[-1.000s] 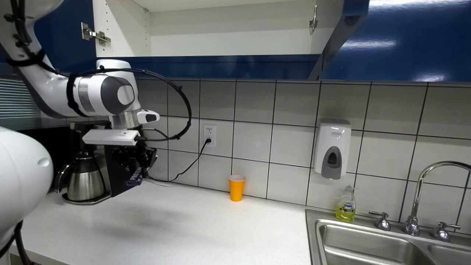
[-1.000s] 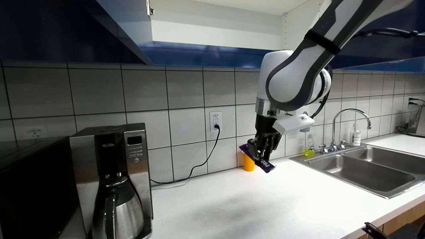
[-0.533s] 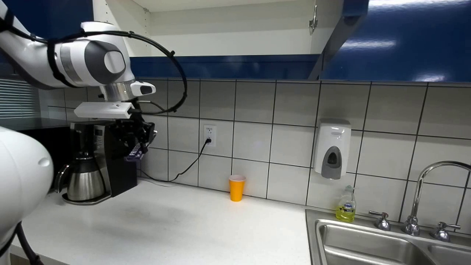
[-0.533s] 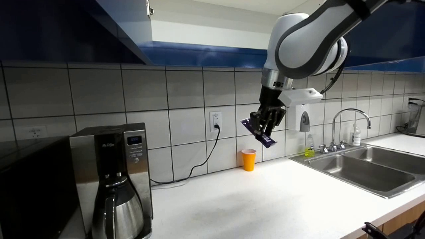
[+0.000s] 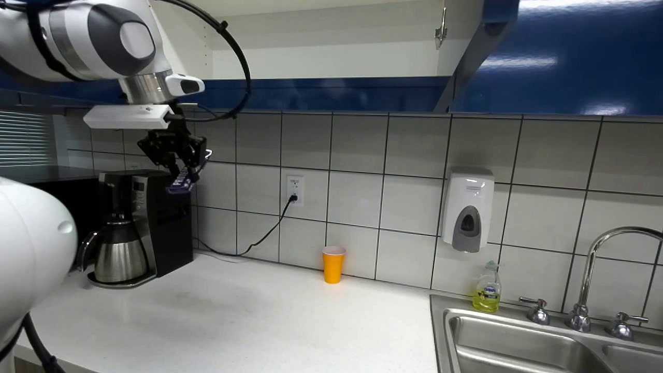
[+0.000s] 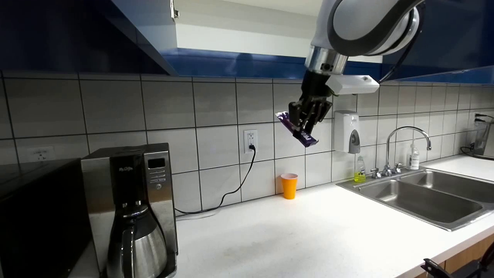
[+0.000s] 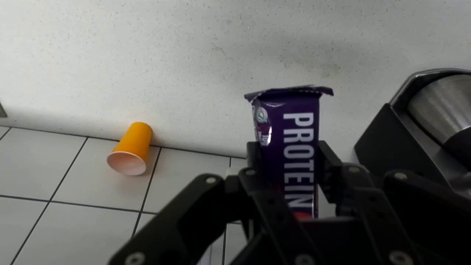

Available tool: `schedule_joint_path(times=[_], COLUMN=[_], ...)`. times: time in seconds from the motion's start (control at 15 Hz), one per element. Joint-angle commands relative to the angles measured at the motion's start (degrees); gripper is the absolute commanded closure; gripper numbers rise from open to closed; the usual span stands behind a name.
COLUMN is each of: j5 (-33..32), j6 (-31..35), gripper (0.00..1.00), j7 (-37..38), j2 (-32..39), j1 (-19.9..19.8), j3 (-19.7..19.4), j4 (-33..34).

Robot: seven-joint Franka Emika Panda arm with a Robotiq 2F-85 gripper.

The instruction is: Put the candy bar into the cupboard

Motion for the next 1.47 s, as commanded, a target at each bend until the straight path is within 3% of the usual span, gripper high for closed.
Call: schedule_joint_path(times=[0.0, 0.6, 1.4], j5=[0.04, -0.46, -1.75], j6=[-3.81, -6.25, -13.4], gripper=[0.86, 0.86, 0.86], j7=[0.99, 1.49, 4.71], j2=[-5.46, -6.98, -0.51], j1=[-0.4, -2.31, -8.35], j3=[1.79, 2.48, 4.04], j4=[1.91, 10.69, 27.97])
